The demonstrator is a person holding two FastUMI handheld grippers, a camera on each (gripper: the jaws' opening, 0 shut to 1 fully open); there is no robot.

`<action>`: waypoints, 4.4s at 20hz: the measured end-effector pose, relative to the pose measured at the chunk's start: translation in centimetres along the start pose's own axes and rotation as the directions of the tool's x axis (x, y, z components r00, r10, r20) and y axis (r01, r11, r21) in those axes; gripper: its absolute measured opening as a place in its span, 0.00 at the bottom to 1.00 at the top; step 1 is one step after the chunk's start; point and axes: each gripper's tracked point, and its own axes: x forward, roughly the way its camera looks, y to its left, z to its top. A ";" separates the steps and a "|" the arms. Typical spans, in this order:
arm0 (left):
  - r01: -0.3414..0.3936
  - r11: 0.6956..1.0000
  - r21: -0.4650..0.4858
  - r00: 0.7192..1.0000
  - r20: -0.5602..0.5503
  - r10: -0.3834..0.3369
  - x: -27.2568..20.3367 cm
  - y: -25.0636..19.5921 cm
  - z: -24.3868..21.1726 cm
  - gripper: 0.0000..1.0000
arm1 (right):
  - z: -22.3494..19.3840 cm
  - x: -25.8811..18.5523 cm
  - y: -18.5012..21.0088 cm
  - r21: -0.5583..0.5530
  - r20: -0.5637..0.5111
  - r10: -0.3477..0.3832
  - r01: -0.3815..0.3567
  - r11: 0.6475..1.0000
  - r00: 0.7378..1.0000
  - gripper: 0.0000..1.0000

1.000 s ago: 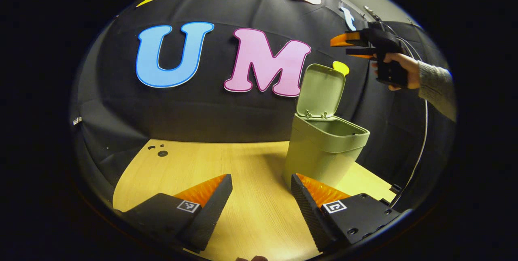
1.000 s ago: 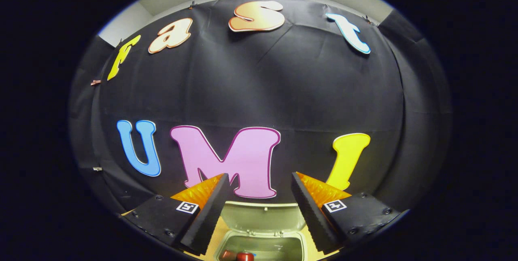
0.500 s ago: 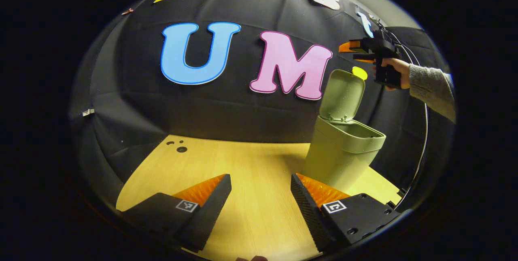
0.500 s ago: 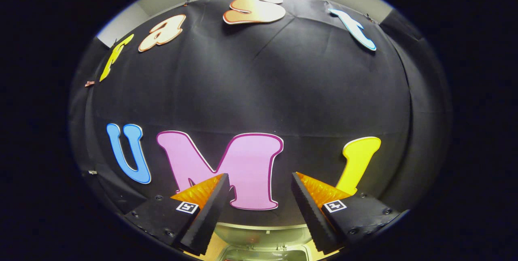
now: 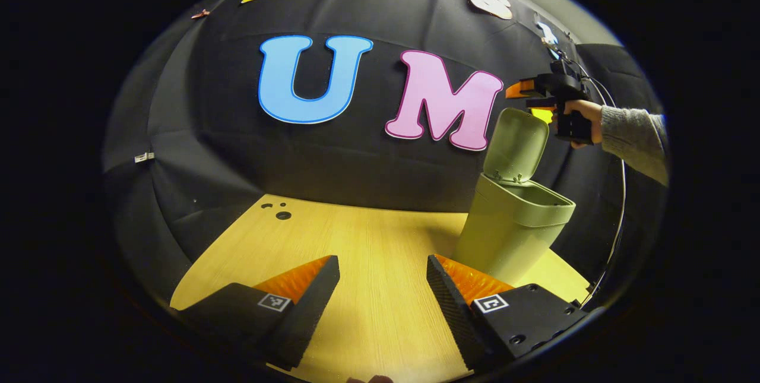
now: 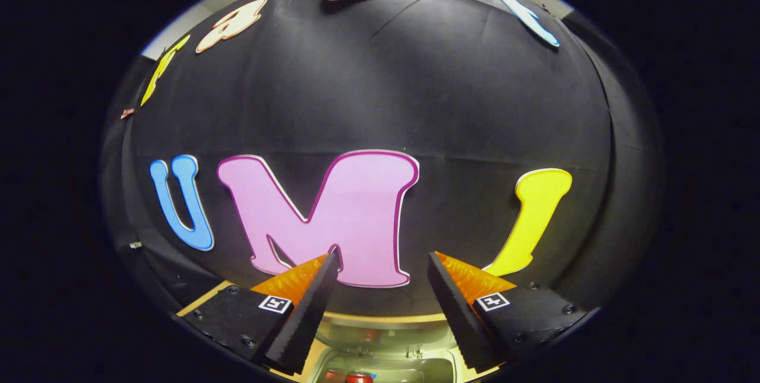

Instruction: Press the lid of the desktop garbage bin to open it, pick up the crumpled paper on the desktop and throw it into the bin, then pick up the pop can on the desktop and drop it into the bin, and finally close the garbage bin lid.

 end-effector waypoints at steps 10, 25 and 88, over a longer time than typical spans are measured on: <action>0.022 1.000 0.016 1.000 -0.010 -0.022 -0.6 -1.3 -0.4 0.96 | -3.9 -5.4 0.6 0.026 -0.046 0.042 -0.041 0.999 0.998 0.97; 0.024 0.999 0.024 0.999 -0.028 -0.024 -2.3 -2.7 -1.4 0.96 | -13.9 -12.1 0.6 0.066 -0.181 0.052 -0.041 0.997 0.982 0.97; -0.025 0.997 0.076 0.999 0.025 0.023 -1.8 -7.0 2.1 0.96 | -16.3 -25.8 6.5 0.017 -0.019 0.289 -0.289 0.957 0.957 0.98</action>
